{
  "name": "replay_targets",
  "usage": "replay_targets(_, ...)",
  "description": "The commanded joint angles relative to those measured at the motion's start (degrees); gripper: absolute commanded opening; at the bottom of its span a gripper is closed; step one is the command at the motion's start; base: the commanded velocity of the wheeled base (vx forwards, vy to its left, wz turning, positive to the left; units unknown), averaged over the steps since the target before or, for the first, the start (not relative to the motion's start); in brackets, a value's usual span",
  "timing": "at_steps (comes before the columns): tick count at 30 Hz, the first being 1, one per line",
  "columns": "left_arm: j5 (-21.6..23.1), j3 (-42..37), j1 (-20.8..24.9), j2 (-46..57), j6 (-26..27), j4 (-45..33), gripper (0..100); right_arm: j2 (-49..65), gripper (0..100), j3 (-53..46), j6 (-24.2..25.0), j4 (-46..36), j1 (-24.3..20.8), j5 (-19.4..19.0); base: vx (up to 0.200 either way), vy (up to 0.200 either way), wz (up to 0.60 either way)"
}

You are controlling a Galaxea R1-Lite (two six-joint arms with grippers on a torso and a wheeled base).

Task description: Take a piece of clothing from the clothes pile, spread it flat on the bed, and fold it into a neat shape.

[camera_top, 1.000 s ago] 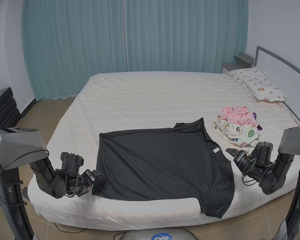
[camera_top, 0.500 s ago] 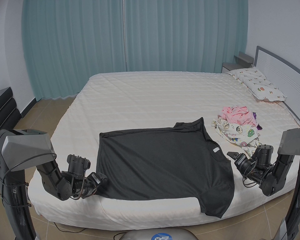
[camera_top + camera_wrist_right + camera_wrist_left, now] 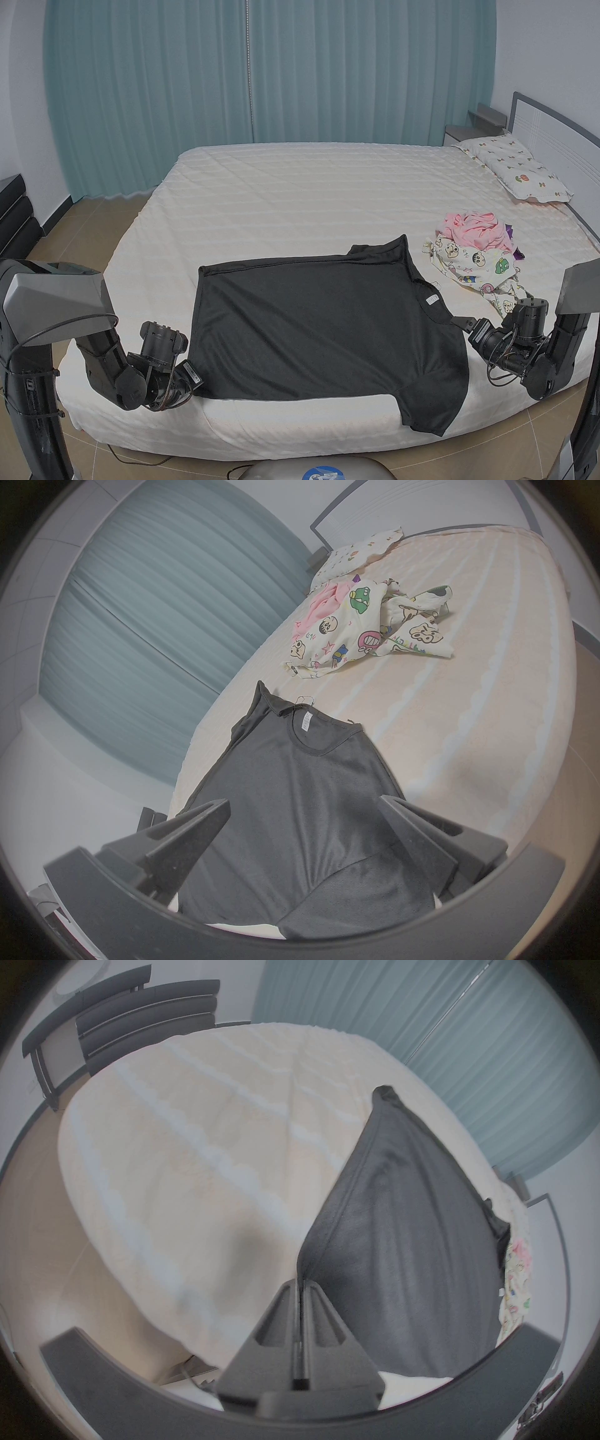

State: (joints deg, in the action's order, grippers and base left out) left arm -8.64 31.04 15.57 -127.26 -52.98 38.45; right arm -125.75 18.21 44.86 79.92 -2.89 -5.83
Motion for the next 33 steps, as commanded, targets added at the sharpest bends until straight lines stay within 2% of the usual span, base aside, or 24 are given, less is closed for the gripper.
replay_targets(1, -0.85, -1.33, 0.17, 2.1, 0.77, -3.73, 0, -0.2, 100, -1.43, -1.71, 0.5, 1.04, -0.41, 0.0, 0.0, 0.0)
replay_targets(11, -1.2, -2.47, -0.8, 3.24, 0.77, -3.47, 0, -0.55, 100, -3.97, -4.34, 0.41, 1.31, -3.23, 0.0, 0.0, 0.0)
replay_targets(16, -0.59, -3.26, -2.56, 3.6, 1.48, -3.38, 0, -1.08, 100, -3.8, -6.89, -0.2, 2.54, -7.0, 0.0, 0.0, 0.0)
replay_targets(18, -0.32, -3.35, -2.65, 3.6, 1.56, -3.38, 0, -1.34, 100, -3.62, -7.24, -0.2, 2.54, -7.27, 0.0, 0.0, 0.0)
replay_targets(22, 4.16, -3.62, -2.65, 3.77, 1.21, -2.68, 0, -2.93, 100, -3.89, -11.38, -0.38, 4.3, -7.71, 0.0, 0.0, 0.0)
replay_targets(24, 4.6, -3.62, -2.65, 3.77, 1.12, -2.5, 0, -3.19, 100, -4.06, -11.46, -0.47, 5.09, -8.76, 0.0, 0.0, 0.0)
replay_targets(25, 4.69, -3.26, -2.65, 3.6, 1.12, -2.41, 0, -3.72, 100, -4.33, -11.55, -0.82, 6.14, -11.58, 0.0, 0.0, 0.0)
replay_targets(27, 4.95, -3.09, -2.91, 3.6, 1.04, -2.33, 0, -4.24, 100, -4.33, -11.55, -0.91, 6.93, -13.33, 0.0, 0.0, 0.0)
replay_targets(33, 6.45, -3.62, -3.17, 3.6, 0.86, -0.39, 0, -6.35, 100, -2.04, -11.73, -2.67, 6.49, -13.68, 0.0, 0.0, 0.0)
